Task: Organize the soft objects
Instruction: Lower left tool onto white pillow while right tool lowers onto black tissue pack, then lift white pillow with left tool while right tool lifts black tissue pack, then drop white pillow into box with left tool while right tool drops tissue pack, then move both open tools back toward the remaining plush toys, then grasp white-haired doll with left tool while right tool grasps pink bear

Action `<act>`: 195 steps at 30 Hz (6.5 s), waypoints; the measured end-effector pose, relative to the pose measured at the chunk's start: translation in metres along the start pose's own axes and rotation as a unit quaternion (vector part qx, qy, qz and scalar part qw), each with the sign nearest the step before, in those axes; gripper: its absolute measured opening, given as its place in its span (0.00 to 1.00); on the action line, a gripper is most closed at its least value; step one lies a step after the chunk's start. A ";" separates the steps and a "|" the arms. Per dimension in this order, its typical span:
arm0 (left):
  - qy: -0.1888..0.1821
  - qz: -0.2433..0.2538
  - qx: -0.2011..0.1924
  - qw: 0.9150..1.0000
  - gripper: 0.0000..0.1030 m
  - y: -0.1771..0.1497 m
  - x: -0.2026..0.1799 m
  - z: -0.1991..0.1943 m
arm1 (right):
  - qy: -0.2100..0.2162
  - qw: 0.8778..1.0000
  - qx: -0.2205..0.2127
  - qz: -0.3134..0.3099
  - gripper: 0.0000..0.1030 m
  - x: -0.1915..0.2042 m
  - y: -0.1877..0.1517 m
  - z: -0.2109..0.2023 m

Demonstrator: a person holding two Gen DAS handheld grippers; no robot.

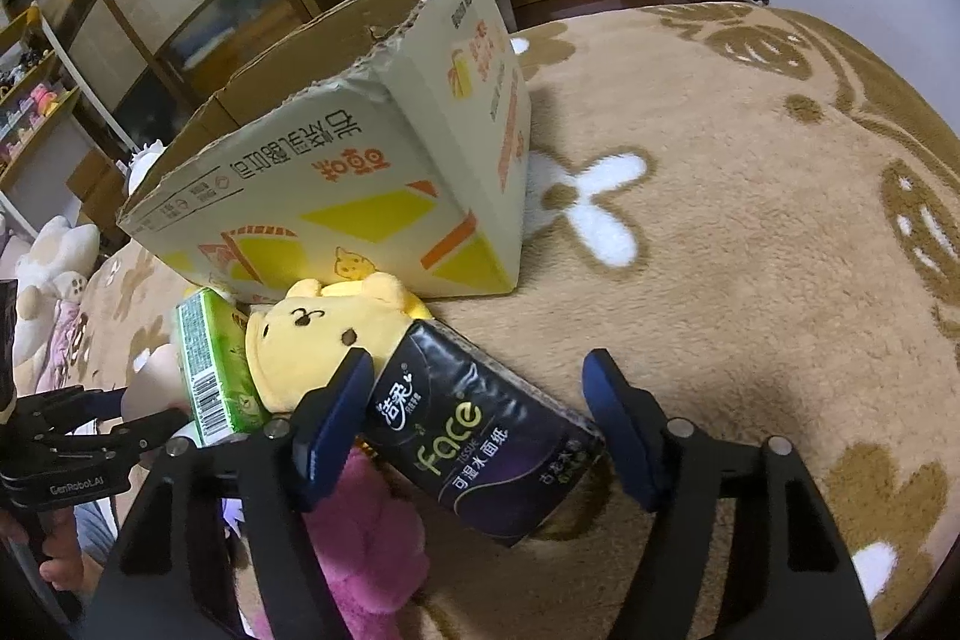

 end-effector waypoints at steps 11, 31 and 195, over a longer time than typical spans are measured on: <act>0.004 0.038 -0.047 0.998 0.40 -0.002 -0.019 -0.027 | -0.014 0.999 -0.035 -0.012 0.72 0.003 0.005 -0.025; 0.045 0.033 -0.239 0.969 0.39 0.013 -0.023 -0.125 | -0.004 0.984 -0.169 -0.046 0.72 0.035 0.032 -0.107; -0.079 -0.054 -0.009 0.995 0.93 -0.004 -0.018 -0.016 | -0.045 0.991 0.043 -0.114 1.00 0.074 -0.050 -0.034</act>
Point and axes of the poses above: each gripper's, at about its wrist camera, not at the fingertips, and z roughly the way its jaws point, x to its left, y to its top, the point moved 2 cm from there along z, roughly the way its jaws point, and after that the axes turned 7 degrees about -x, right-handed, at the moved point
